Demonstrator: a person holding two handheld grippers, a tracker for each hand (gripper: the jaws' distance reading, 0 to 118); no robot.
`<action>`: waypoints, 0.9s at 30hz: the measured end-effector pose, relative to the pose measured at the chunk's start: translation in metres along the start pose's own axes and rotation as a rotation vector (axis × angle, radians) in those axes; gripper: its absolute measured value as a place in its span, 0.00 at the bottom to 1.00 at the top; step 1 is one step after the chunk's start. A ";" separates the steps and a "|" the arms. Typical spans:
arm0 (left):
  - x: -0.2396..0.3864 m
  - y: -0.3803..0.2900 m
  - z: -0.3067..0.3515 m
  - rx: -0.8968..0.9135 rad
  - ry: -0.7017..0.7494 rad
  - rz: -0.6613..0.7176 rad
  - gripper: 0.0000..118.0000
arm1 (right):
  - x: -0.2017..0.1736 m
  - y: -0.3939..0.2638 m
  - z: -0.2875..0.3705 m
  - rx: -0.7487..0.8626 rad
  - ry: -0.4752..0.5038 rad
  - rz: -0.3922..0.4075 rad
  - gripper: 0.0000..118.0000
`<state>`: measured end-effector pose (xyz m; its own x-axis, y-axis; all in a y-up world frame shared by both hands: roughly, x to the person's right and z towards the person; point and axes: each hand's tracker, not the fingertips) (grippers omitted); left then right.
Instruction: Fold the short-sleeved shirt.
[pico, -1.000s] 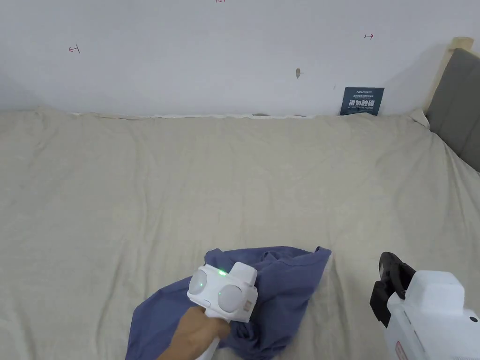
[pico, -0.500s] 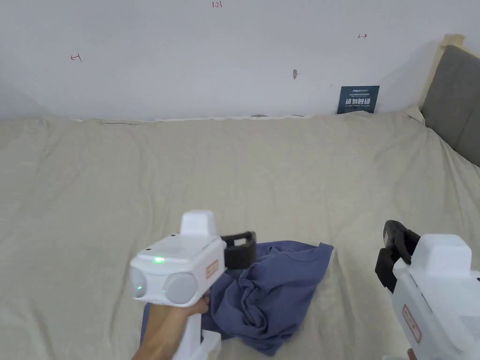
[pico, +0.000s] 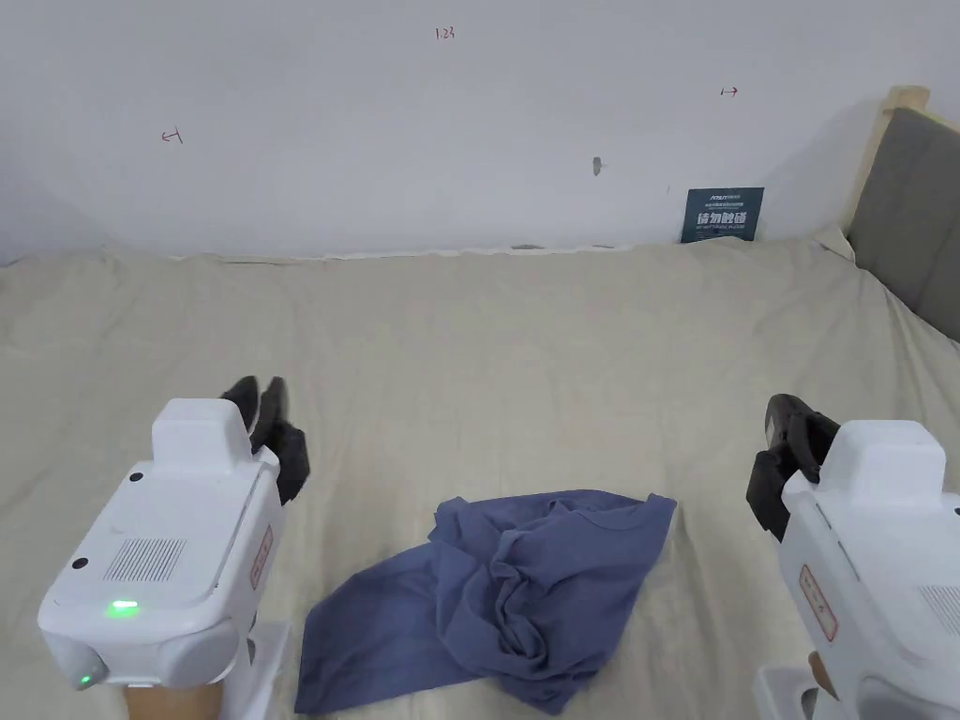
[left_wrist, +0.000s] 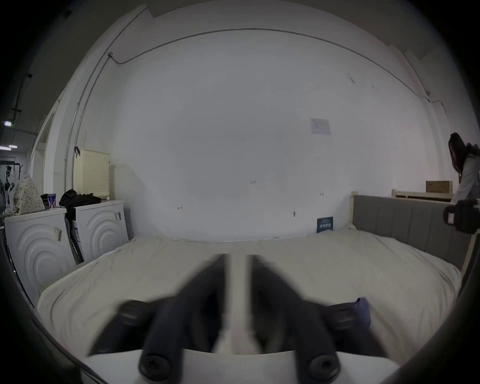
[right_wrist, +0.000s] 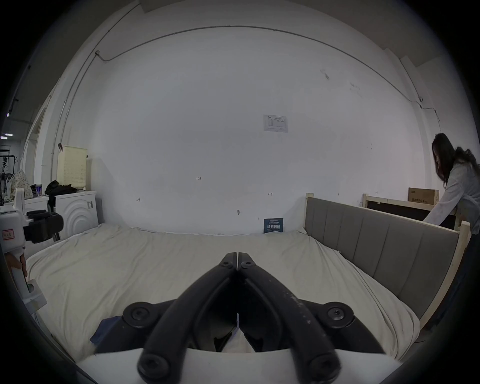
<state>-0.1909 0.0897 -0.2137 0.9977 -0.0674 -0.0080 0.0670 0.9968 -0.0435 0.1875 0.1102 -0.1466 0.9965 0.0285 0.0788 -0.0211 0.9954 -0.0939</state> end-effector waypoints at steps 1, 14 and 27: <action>0.002 -0.001 -0.002 -0.018 0.015 -0.020 0.00 | -0.001 0.000 0.000 -0.002 0.001 -0.002 0.01; -0.004 -0.041 -0.035 -0.490 -0.059 0.160 0.00 | 0.001 -0.008 -0.006 -0.021 0.007 -0.003 0.01; 0.001 -0.152 -0.044 -0.890 -0.056 0.255 0.70 | 0.004 -0.035 -0.018 -0.106 0.006 -0.004 0.01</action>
<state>-0.2010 -0.0638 -0.2512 0.9816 0.1751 -0.0757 -0.1648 0.5791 -0.7984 0.1941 0.0738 -0.1611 0.9970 0.0240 0.0737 -0.0090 0.9802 -0.1976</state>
